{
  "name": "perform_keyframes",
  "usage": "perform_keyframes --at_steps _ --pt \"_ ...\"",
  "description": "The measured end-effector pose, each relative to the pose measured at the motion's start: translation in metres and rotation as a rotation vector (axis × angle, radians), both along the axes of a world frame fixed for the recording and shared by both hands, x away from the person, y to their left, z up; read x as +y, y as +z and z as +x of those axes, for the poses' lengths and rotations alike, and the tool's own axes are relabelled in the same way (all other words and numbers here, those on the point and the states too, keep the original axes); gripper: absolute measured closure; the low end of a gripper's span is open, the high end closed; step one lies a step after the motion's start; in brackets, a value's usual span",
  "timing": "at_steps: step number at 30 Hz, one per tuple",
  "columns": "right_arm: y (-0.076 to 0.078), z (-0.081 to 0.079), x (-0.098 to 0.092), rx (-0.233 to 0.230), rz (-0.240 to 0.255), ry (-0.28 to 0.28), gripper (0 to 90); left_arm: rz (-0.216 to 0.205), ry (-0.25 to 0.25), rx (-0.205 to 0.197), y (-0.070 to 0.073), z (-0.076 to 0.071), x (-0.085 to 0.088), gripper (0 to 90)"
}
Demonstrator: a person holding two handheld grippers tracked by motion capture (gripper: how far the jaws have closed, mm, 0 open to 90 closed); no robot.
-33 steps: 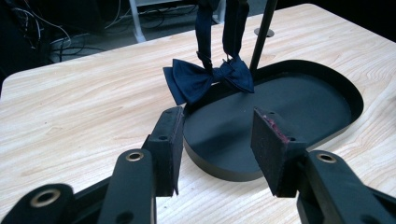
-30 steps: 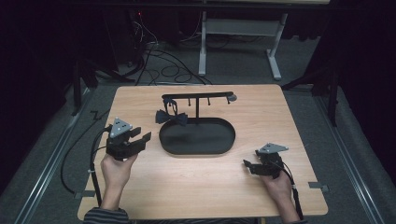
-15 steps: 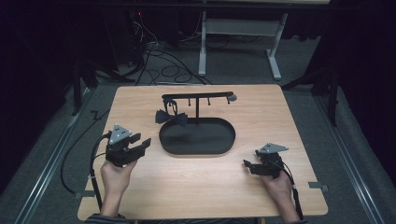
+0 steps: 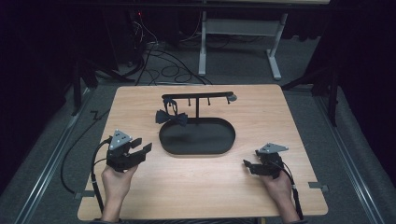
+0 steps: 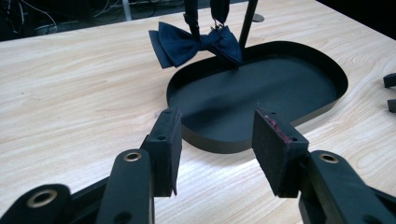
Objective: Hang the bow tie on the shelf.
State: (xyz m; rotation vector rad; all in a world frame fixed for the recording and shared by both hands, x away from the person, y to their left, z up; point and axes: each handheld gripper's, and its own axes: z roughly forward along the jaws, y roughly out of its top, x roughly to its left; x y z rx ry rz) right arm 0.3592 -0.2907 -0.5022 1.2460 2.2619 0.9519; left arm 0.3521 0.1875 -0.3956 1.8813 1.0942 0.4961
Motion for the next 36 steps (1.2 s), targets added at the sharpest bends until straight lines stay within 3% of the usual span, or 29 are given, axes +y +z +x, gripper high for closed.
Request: perform_keyframes --at_steps 18,36 --pt "0.000 0.000 0.000 0.000 0.000 0.000 31.5 -0.023 -0.032 0.019 -0.013 -0.005 -0.010 52.4" --pt "0.000 0.000 0.000 0.000 0.000 0.000 31.5 -0.018 -0.079 0.050 -0.027 -0.011 -0.023 52.3"
